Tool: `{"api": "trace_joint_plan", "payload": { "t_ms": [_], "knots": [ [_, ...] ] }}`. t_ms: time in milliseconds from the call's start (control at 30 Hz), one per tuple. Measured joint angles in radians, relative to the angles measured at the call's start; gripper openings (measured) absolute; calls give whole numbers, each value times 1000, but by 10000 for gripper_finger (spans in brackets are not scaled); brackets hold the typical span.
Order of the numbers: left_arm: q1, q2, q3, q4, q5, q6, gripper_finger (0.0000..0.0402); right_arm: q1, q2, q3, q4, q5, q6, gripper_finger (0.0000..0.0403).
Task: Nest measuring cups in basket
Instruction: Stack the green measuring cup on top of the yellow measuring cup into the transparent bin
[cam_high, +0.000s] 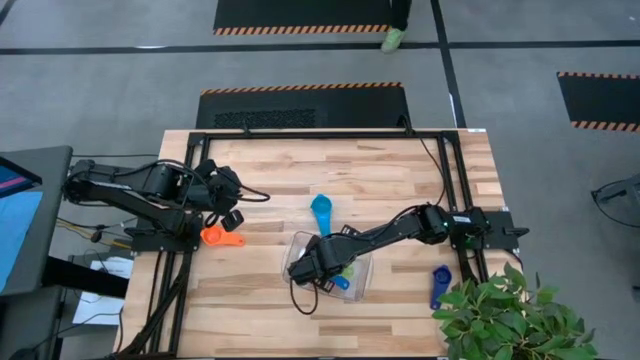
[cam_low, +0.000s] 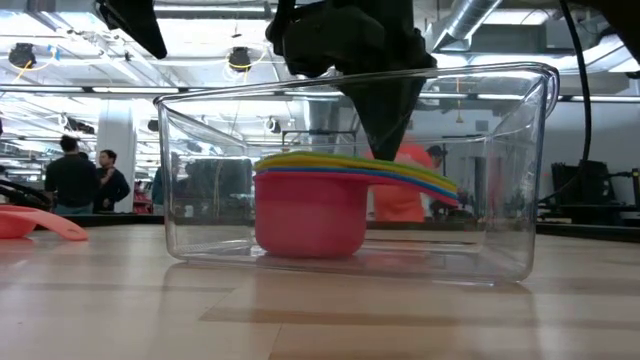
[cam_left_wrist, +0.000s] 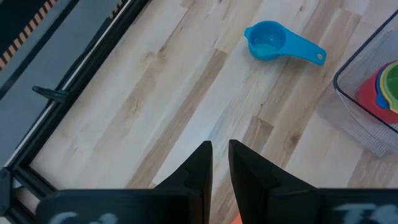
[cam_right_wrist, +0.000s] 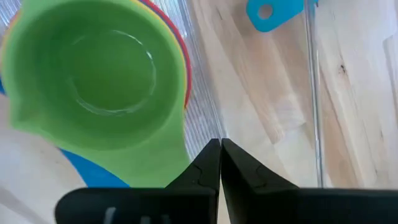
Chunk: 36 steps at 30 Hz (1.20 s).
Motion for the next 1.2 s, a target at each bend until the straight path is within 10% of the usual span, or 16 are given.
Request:
{"api": "trace_joint_plan", "payload": {
  "t_ms": [1200],
  "knots": [
    [0,0,0,0,0,7,42,39,5,-73,127,-167,-9,10]
  ]
}}
